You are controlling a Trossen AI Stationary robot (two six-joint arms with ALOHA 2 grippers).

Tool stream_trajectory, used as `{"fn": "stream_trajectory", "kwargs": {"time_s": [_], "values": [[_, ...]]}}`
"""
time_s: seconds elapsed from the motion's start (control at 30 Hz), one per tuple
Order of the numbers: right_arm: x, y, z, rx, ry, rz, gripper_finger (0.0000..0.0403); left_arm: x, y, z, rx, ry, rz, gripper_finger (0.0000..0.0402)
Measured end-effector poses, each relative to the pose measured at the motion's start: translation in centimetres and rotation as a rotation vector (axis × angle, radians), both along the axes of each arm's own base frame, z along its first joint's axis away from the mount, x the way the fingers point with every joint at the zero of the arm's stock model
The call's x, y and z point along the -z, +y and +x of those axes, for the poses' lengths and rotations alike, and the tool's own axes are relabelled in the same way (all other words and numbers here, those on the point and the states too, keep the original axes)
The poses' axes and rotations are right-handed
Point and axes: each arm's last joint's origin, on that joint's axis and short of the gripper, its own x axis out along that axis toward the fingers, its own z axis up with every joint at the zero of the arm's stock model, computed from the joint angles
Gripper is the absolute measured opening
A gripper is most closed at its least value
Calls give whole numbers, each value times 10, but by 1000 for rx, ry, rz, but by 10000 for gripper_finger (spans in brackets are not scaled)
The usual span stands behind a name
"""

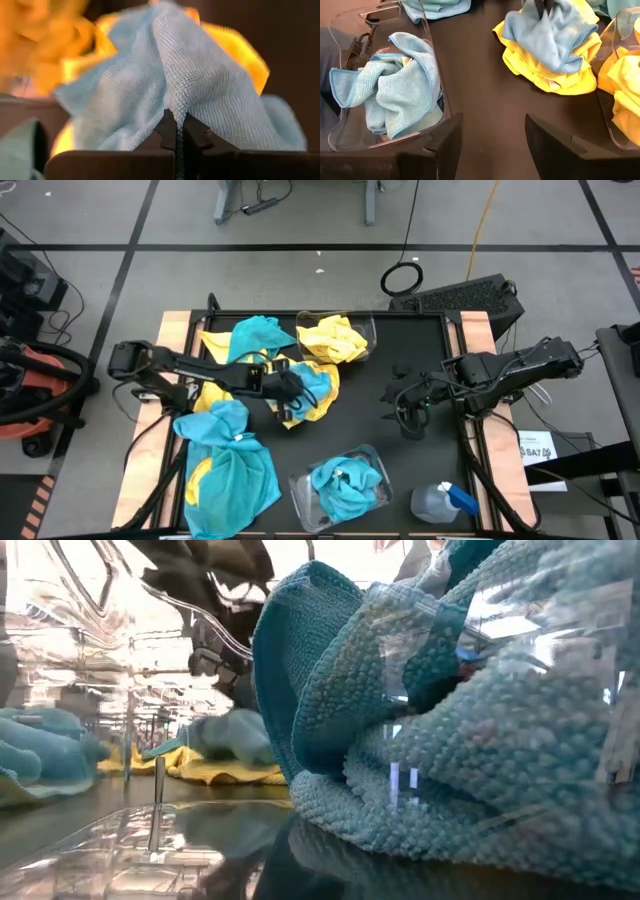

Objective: Sort microfiber towel by color & place in baskets
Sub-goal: Put the blue towel into the bottom transparent bin

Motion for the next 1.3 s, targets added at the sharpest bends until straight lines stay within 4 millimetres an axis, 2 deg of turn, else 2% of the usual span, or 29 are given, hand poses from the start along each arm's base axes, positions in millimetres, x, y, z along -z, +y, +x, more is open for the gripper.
{"fn": "stream_trajectory", "kwargs": {"time_s": [0.33,0.63,0.87,1.1,1.3], "values": [[-2,-1,2,21,-34,-44,203,-66,-10,-31,9,-243,78,3],[-8,0,8,3,-121,-59,203,-106,-17,-52,31,-456,135,2],[-8,-1,17,30,-246,-145,203,-119,-23,-52,104,-568,151,2],[6,-2,28,67,-396,-291,205,-127,-26,-49,180,-657,95,2],[14,-11,38,115,-575,-356,239,-133,-29,-47,278,-730,39,2]]}}
